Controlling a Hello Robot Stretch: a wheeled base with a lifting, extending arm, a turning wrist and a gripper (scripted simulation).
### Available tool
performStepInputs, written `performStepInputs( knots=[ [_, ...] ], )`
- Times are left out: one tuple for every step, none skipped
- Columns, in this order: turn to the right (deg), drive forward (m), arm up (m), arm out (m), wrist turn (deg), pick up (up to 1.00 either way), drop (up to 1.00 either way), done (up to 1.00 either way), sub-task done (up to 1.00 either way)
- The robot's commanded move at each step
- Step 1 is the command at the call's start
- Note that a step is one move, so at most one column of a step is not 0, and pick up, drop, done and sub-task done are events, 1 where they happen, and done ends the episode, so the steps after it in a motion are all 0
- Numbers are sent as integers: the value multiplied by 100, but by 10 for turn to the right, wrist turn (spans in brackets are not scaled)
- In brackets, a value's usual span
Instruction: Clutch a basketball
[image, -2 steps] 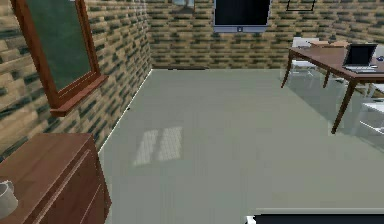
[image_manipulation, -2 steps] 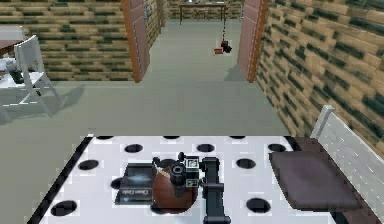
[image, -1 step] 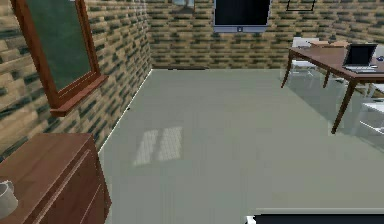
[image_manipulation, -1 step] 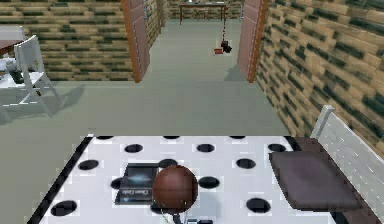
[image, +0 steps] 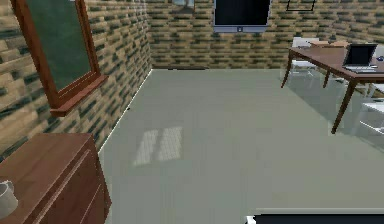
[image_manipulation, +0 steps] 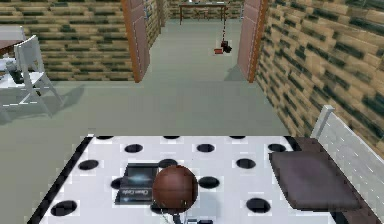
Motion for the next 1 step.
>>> performStepInputs(
  knots=[
    [0, 0, 10, 0, 0, 0, 0, 0, 0]
  ],
)
